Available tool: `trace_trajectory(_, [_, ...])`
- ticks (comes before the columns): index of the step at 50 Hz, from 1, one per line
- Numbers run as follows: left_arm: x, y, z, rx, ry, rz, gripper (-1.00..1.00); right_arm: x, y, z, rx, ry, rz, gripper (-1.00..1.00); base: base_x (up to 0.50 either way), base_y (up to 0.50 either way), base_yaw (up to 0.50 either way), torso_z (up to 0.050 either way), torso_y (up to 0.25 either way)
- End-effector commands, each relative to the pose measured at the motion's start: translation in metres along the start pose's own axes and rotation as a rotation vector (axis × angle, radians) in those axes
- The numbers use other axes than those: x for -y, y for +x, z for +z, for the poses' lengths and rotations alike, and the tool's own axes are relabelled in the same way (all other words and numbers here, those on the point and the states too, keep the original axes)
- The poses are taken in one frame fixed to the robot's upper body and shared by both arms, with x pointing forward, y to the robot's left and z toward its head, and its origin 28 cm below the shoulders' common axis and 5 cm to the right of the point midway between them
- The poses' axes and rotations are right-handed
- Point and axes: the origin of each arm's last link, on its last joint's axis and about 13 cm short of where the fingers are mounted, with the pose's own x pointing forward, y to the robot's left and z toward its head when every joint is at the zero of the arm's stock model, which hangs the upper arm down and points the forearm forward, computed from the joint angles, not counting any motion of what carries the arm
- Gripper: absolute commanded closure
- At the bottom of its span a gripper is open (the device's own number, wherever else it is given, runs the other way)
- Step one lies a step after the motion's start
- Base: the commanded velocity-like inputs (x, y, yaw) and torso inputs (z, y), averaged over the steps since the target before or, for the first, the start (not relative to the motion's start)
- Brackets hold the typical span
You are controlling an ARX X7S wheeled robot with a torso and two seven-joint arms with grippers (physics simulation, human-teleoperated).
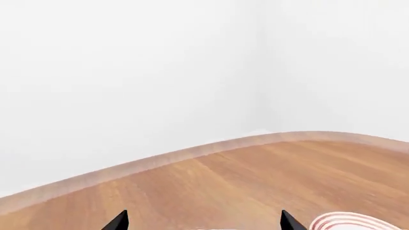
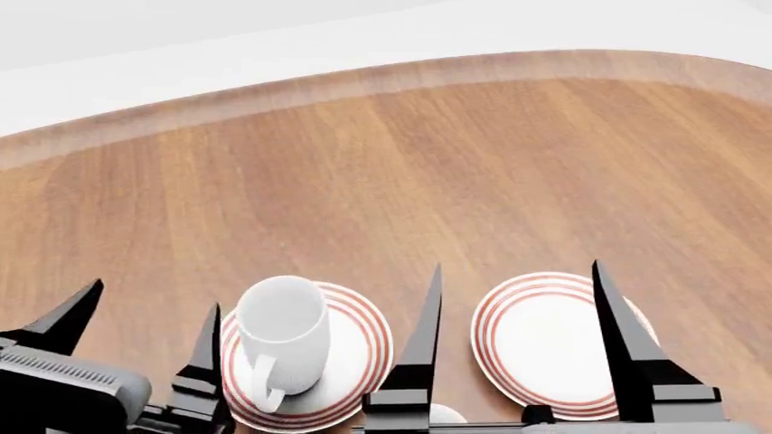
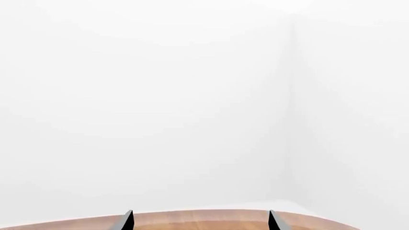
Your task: Put the white mug on the left plate.
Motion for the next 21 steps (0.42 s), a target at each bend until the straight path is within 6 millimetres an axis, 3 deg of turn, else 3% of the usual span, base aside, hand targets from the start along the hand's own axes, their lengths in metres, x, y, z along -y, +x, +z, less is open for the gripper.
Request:
trace_trajectory(1, [-0.0085, -0.0075, 0.0293, 0.089, -0.011, 0.043, -1.00, 0.0001, 0.0002, -0.0004, 0.000, -0.002, 0.000, -1.00, 0.00, 0.00, 0.00, 0.000, 0.000])
trace_trajectory(21, [-0.0088, -0.0172, 0.0368, 0.144, -0.019, 0.048, -1.00, 0.0013, -0.0007, 0.0029, 0.007, -0.005, -0.005, -1.00, 0.00, 0.00, 0.00, 0.000, 0.000])
